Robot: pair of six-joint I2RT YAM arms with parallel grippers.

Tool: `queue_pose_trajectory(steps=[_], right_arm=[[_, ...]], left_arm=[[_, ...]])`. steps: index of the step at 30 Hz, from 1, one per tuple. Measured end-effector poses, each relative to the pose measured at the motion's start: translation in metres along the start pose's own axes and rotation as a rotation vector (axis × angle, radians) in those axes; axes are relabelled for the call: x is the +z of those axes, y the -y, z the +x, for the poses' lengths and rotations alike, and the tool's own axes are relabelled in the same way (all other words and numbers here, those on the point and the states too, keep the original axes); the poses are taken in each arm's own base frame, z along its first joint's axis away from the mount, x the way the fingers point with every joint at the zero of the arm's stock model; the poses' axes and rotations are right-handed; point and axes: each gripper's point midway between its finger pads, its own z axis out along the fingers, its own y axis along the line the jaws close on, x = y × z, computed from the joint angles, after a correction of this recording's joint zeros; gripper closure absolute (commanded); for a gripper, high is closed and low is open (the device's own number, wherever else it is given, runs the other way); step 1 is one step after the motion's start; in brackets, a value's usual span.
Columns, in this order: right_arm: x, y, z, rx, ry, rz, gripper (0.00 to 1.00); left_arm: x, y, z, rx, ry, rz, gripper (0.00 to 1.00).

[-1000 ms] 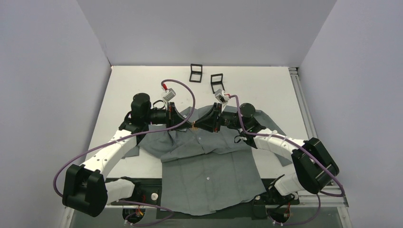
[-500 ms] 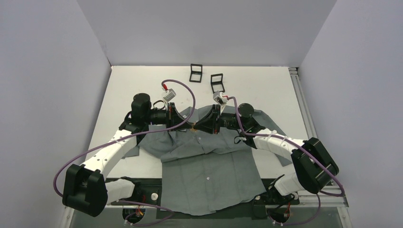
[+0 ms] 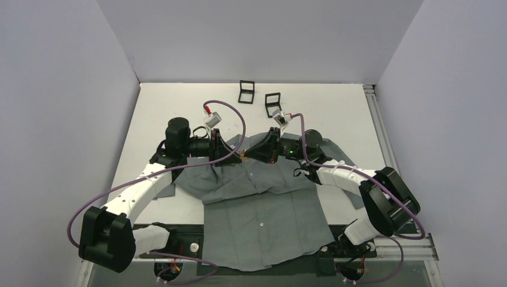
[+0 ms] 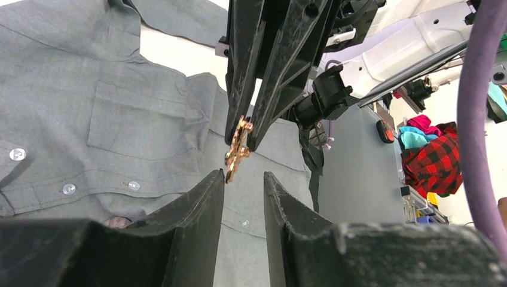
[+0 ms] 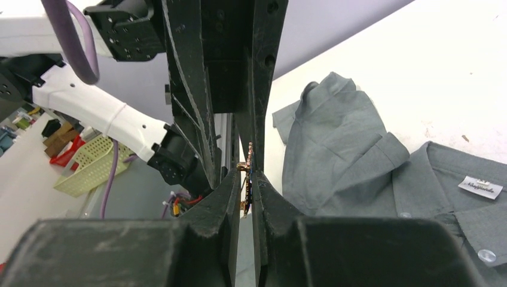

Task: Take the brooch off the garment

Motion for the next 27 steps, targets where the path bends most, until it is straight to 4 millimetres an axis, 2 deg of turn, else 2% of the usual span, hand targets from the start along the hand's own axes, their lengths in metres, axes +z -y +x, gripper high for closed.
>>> queue_pose_trajectory(steps=[10, 19, 24, 27], right_arm=[[0.001, -0.009, -0.012, 0.009, 0.043, -0.03, 0.93], [0.003, -0.004, -0.007, 0.028, 0.036, -0.029, 0.93], [0.004, -0.006, -0.004, 0.037, 0.03, -0.039, 0.93], [0.005, -0.01, -0.004, 0.04, 0.028, -0.05, 0.92]], left_arm=[[0.0, 0.0, 0.0, -0.011, 0.0, -0.003, 0.71], [0.001, 0.006, -0.006, -0.018, 0.016, 0.023, 0.71], [0.001, 0.007, -0.009, -0.028, 0.022, 0.028, 0.84], [0.002, 0.007, -0.01, -0.034, 0.025, 0.031, 0.99]])
